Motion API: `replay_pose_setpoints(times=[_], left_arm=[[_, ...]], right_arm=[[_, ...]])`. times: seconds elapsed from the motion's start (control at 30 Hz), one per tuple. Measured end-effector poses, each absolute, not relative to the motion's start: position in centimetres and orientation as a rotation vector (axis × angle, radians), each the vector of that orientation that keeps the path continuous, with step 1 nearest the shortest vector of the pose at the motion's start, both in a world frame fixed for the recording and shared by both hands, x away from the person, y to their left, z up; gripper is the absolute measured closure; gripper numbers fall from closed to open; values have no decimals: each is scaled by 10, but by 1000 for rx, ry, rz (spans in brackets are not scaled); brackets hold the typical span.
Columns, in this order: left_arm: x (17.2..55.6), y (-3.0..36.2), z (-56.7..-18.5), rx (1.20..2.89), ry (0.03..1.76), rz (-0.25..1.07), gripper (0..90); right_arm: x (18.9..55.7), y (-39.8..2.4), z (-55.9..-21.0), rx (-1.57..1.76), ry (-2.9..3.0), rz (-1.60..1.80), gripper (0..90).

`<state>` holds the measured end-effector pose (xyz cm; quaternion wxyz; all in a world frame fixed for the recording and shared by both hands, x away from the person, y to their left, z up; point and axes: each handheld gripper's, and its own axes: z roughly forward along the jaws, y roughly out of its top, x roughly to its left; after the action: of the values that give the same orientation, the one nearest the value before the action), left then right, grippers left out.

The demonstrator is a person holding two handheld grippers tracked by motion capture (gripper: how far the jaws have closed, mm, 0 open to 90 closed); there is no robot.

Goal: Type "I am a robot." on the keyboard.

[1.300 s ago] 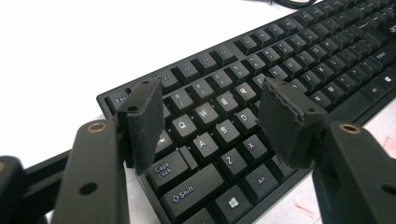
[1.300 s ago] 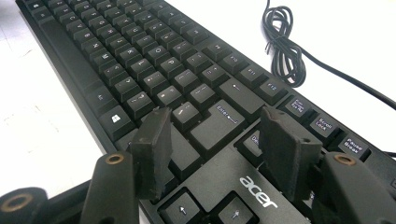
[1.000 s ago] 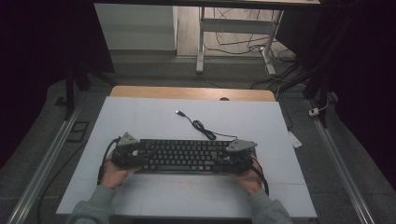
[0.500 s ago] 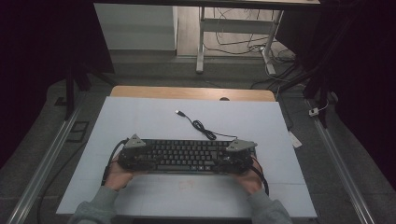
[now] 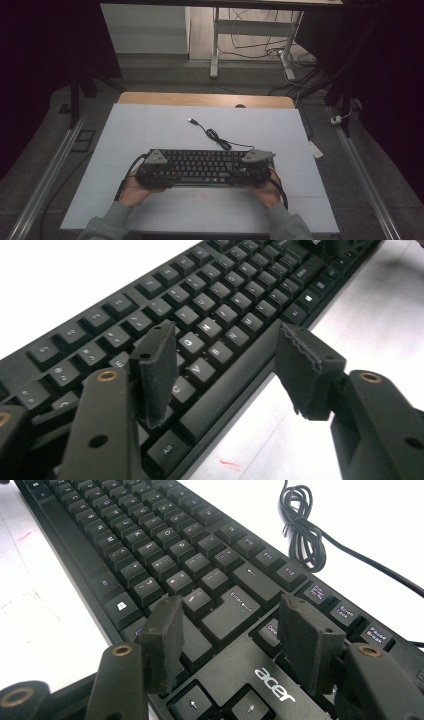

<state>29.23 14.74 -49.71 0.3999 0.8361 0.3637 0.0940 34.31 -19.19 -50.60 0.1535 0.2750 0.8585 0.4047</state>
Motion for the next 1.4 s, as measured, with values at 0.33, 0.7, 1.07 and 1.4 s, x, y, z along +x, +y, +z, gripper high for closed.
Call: replay_pose_setpoints(times=[0.33, 0.7, 1.07, 1.4], left_arm=[[291, 138, -504, 2174, 889, 249, 652], [294, 134, -511, 2215, 896, 220, 889], [297, 128, -519, 2233, 912, 219, 889], [297, 127, -521, 2242, 906, 223, 889]], right_arm=[[343, -191, -507, 788, 2460, 1160, 440], [343, -191, -507, 785, 2462, 1156, 440], [343, -191, -507, 787, 2464, 1155, 439], [343, -191, -507, 783, 2465, 1152, 438]])
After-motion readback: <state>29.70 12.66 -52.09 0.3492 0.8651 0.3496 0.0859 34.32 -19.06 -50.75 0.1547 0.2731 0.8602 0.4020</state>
